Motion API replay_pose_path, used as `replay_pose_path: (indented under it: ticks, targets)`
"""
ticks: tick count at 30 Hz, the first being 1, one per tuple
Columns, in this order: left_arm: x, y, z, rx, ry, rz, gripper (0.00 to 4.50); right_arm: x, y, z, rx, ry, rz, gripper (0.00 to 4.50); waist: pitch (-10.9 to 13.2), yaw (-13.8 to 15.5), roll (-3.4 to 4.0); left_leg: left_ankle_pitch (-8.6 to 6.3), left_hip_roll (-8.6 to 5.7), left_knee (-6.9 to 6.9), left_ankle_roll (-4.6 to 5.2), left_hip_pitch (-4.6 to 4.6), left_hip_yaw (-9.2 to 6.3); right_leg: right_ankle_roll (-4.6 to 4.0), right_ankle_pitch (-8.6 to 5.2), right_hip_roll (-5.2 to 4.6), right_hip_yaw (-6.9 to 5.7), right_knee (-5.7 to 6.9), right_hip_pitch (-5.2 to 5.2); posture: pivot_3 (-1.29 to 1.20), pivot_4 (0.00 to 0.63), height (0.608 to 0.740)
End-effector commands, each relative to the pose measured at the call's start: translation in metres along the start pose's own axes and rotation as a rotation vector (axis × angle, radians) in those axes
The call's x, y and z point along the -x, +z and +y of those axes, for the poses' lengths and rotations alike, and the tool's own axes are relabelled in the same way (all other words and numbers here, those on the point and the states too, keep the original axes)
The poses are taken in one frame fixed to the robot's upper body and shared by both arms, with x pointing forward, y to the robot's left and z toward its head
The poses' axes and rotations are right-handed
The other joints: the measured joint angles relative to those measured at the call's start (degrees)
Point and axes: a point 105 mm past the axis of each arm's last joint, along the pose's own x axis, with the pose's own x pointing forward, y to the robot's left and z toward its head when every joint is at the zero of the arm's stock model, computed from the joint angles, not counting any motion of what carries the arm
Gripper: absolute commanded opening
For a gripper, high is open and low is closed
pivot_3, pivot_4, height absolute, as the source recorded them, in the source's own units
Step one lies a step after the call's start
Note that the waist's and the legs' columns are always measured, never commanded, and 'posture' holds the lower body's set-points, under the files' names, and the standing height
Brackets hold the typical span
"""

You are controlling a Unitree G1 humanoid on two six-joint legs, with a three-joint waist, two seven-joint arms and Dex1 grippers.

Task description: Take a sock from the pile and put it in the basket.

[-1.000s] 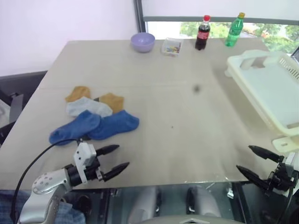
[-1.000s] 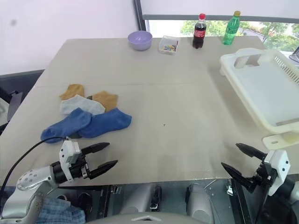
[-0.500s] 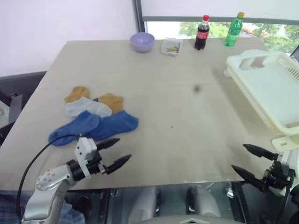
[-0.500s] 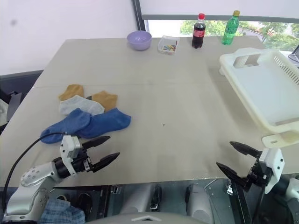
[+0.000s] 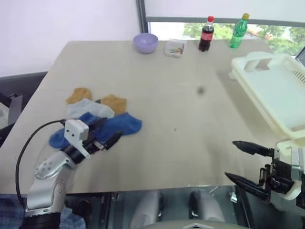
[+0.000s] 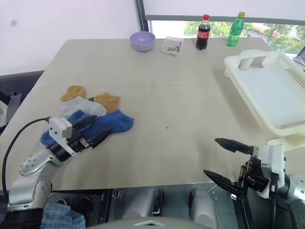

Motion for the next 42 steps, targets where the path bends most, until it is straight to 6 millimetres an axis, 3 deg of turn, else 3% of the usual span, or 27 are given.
replay_pose_path:
  ticks: [1,16,22,31,42]
  targets:
    - [0.006,0.018,0.010,-0.092,0.031,-0.012,4.50,-0.004,0.012,0.005,0.040,0.053,-0.037,4.49,0.0,-0.1,0.00,0.00,0.00,0.00,0.00,0.00,0.01,0.00,0.00,0.00,0.02,0.00,0.00,0.00,0.150,0.737]
    - [0.019,0.001,0.022,-0.105,0.198,0.080,4.50,-0.005,-0.001,-0.003,0.115,0.103,0.030,4.49,0.0,-0.1,-0.07,0.00,-0.01,0.02,0.00,-0.01,0.03,-0.02,0.01,-0.02,0.04,0.00,0.00,0.00,0.150,0.737]
    - [0.013,-0.019,0.022,-0.110,0.217,0.150,4.50,-0.005,-0.002,-0.005,0.122,0.096,0.029,4.49,0.0,-0.1,-0.07,0.00,-0.01,0.02,-0.01,-0.01,0.04,-0.03,0.02,-0.01,0.03,0.00,0.00,0.00,0.150,0.737]
    - [0.009,-0.009,0.026,-0.102,0.279,0.071,4.50,-0.002,-0.006,-0.006,0.121,0.080,0.043,4.49,0.0,-0.1,-0.10,0.00,-0.01,0.04,-0.01,-0.02,0.04,-0.03,0.04,-0.03,0.04,0.00,0.00,0.00,0.150,0.737]
    - [0.023,-0.021,0.037,-0.064,0.344,0.104,4.50,-0.002,-0.009,-0.008,0.110,0.087,0.046,4.49,0.0,0.0,-0.11,0.00,-0.01,0.05,0.00,-0.03,0.03,-0.05,0.05,-0.03,0.03,0.00,0.00,0.00,0.150,0.737]
